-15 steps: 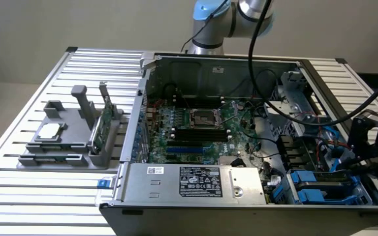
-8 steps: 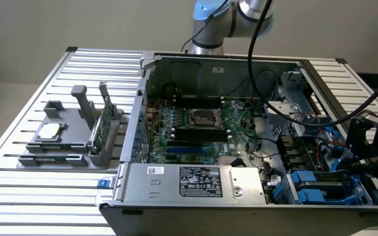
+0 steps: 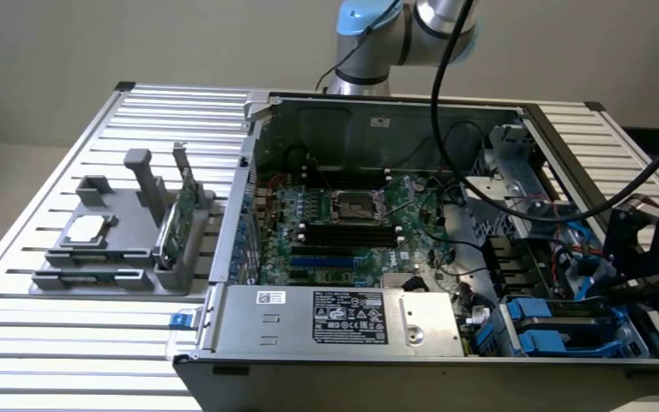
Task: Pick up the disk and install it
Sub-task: 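Insert the first disk wire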
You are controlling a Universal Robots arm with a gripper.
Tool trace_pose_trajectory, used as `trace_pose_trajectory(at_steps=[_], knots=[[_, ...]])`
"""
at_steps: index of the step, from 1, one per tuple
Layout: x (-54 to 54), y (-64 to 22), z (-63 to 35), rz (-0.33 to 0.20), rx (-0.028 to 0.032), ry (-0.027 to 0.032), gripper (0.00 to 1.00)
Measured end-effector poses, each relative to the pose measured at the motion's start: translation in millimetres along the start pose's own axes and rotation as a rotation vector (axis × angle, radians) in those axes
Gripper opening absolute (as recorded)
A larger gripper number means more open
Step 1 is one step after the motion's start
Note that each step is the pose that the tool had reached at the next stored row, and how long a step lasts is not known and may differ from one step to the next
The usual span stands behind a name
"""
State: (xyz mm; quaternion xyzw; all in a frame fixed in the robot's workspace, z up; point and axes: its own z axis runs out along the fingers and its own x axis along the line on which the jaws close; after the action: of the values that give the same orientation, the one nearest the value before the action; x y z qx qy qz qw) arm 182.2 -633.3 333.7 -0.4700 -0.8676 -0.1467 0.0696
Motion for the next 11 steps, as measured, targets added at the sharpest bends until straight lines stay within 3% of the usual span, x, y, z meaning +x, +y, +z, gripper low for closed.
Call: trace_pose_trajectory(at_steps=[5, 11], knots=[[-1.3, -1.4, 1.5, -0.003, -0.0087, -0.0018, 0.25], [-0.5, -3.1, 2.3, -0.005, -0.0167, 0.0039, 0.25]])
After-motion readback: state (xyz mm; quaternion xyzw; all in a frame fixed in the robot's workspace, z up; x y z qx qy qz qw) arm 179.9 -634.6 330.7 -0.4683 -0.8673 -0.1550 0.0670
